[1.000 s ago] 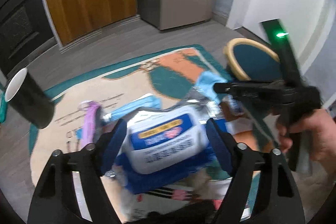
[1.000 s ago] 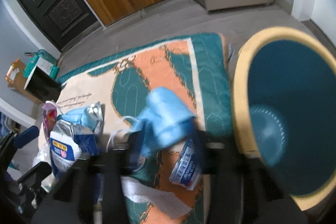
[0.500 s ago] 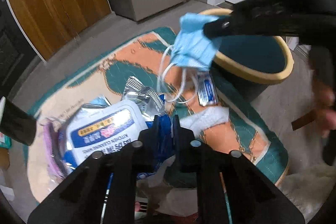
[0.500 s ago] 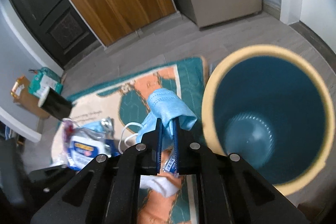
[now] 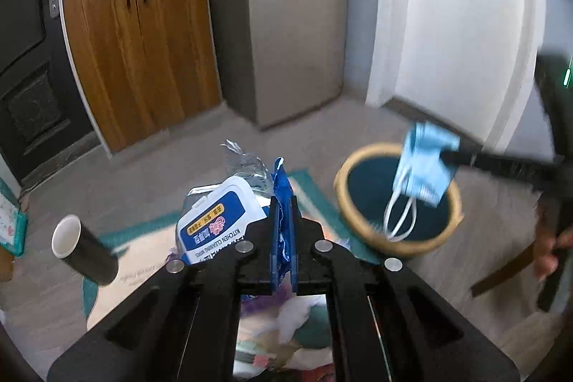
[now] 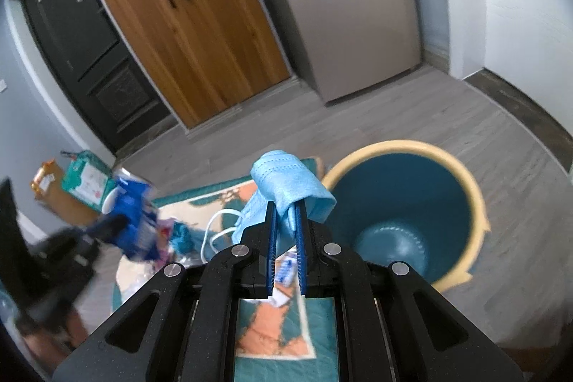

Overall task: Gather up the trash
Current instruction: 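Carry both items over the teal bin and open both grippers to drop them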

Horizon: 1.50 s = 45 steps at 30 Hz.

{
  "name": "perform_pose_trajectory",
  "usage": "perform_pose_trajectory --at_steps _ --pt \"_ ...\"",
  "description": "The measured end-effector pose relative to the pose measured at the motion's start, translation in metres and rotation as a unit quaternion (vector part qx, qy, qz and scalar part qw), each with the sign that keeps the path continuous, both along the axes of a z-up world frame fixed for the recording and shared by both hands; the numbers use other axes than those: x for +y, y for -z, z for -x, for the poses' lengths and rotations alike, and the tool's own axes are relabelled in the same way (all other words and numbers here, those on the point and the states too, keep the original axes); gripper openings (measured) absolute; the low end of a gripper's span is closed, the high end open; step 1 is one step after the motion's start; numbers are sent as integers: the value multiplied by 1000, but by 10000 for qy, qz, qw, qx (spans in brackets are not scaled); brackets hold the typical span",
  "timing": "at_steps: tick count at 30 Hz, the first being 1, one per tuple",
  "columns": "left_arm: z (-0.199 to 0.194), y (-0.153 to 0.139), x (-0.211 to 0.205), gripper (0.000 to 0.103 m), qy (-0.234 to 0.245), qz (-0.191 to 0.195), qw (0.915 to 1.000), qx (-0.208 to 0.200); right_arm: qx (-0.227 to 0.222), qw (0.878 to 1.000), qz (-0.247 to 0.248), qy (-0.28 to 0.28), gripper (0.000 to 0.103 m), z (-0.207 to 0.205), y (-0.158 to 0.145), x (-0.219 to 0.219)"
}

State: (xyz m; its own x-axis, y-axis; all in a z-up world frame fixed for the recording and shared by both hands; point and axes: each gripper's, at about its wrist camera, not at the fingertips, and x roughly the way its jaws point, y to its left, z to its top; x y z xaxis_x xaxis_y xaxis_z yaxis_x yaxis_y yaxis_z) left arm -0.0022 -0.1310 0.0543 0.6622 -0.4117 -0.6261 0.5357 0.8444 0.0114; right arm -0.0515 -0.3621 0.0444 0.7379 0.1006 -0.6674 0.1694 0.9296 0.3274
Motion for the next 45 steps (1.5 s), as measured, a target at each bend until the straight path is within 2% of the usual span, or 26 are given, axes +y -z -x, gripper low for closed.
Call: perform_pose_trajectory --at_steps 5,8,13,16,18,21,23,24,25,29,30,31,33,34,38,40,42,45 --pt "7 -22 -21 3 377 601 9975 -59 -86 9984 337 448 11 14 -6 -30" --pt "10 -16 -44 4 810 674 9944 -43 20 9962 424 762 11 14 7 -53" --pt "2 11 -88 3 1229 879 9877 403 382 9910 633 1114 11 1 43 -82" --pt "-8 32 -124 3 1458 1083 9804 768 748 9874 467 1313 11 -7 75 -101" --pt "-8 40 -142 3 1607 1126 9769 846 939 9852 320 1395 11 -11 94 -110" --pt "-14 58 -174 3 1770 982 9748 938 1113 9832 213 1432 11 -16 109 -114" --pt "-21 72 -185 4 1732 975 9738 1104 1148 9835 149 1393 21 -19 114 -115" --pt "-26 77 -187 4 1672 1016 9730 1226 1141 9839 150 1370 36 -21 114 -115" --pt "-30 76 -183 4 1635 1056 9725 1276 1113 9845 158 1346 44 -22 113 -114" --pt "-34 76 -176 7 1381 989 9768 1303 965 9863 280 1306 61 -22 106 -110" --pt "-33 75 -172 11 1312 1007 9777 1293 911 9865 261 1335 69 -22 104 -110" --pt "-34 74 -169 21 1260 1027 9782 1290 861 9867 240 1354 78 -20 102 -109" --pt "-32 70 -164 36 1169 1007 9806 1213 727 9879 239 1352 85 -19 96 -108" --pt "-31 69 -163 38 1153 985 9814 1173 687 9882 262 1344 88 -19 92 -107" --pt "-24 58 -153 47 1092 780 9857 1023 540 9892 336 1318 92 -19 78 -96" --pt "-23 49 -146 64 1026 687 9879 940 474 9900 293 1295 93 -20 72 -93" --pt "-18 38 -133 71 933 626 9901 841 386 9907 282 1277 93 -22 63 -86" --pt "-14 14 -109 88 679 494 9943 663 268 9920 253 1211 94 -24 51 -74"
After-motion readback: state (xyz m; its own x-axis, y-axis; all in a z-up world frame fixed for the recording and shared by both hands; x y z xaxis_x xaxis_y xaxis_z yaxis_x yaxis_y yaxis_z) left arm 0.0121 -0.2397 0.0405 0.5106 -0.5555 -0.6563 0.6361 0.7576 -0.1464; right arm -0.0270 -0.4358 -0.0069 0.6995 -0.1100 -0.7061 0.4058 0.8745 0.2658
